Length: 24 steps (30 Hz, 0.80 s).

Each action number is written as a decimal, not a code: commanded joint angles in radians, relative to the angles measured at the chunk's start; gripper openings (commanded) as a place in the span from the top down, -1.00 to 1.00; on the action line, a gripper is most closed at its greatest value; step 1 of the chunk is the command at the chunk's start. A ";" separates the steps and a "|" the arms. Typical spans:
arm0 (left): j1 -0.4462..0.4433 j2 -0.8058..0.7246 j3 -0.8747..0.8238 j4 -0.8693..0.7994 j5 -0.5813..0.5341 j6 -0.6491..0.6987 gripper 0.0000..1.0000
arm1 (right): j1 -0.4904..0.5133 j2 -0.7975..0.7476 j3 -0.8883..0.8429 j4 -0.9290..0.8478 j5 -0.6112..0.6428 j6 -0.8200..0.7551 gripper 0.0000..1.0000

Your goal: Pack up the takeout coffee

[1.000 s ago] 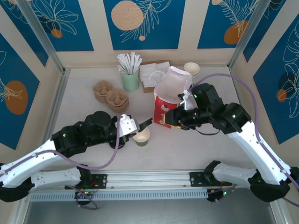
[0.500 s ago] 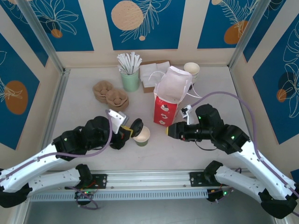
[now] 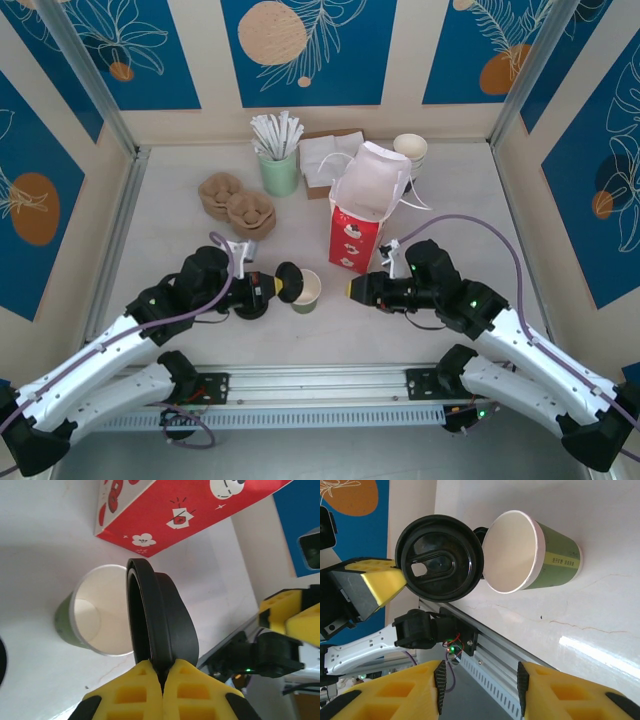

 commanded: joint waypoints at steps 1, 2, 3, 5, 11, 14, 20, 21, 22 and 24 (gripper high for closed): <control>0.030 -0.010 -0.028 0.102 0.094 -0.070 0.96 | 0.006 -0.008 -0.041 0.095 -0.013 0.029 0.09; 0.036 -0.008 -0.034 0.108 0.100 -0.073 0.97 | 0.006 -0.006 -0.052 0.113 -0.010 0.034 0.08; 0.040 -0.008 -0.038 0.112 0.103 -0.074 0.97 | 0.006 -0.005 -0.061 0.129 -0.008 0.038 0.07; 0.054 -0.005 -0.052 0.131 0.119 -0.086 0.97 | 0.007 0.001 -0.081 0.165 -0.007 0.045 0.05; 0.097 0.020 -0.089 0.189 0.170 -0.126 0.99 | 0.003 0.037 -0.122 0.258 -0.022 0.053 0.01; 0.109 0.026 -0.114 0.218 0.180 -0.141 0.99 | -0.001 0.060 -0.145 0.305 -0.030 0.041 0.01; 0.135 0.045 -0.146 0.243 0.223 -0.150 0.98 | -0.010 0.097 -0.170 0.372 -0.046 0.037 0.01; 0.137 0.046 -0.150 0.245 0.224 -0.151 0.98 | -0.010 0.101 -0.171 0.377 -0.047 0.036 0.01; 0.140 0.047 -0.156 0.245 0.223 -0.150 0.99 | -0.011 0.108 -0.172 0.383 -0.048 0.031 0.01; 0.150 0.046 -0.176 0.269 0.232 -0.161 0.97 | -0.011 0.119 -0.170 0.393 -0.048 0.027 0.01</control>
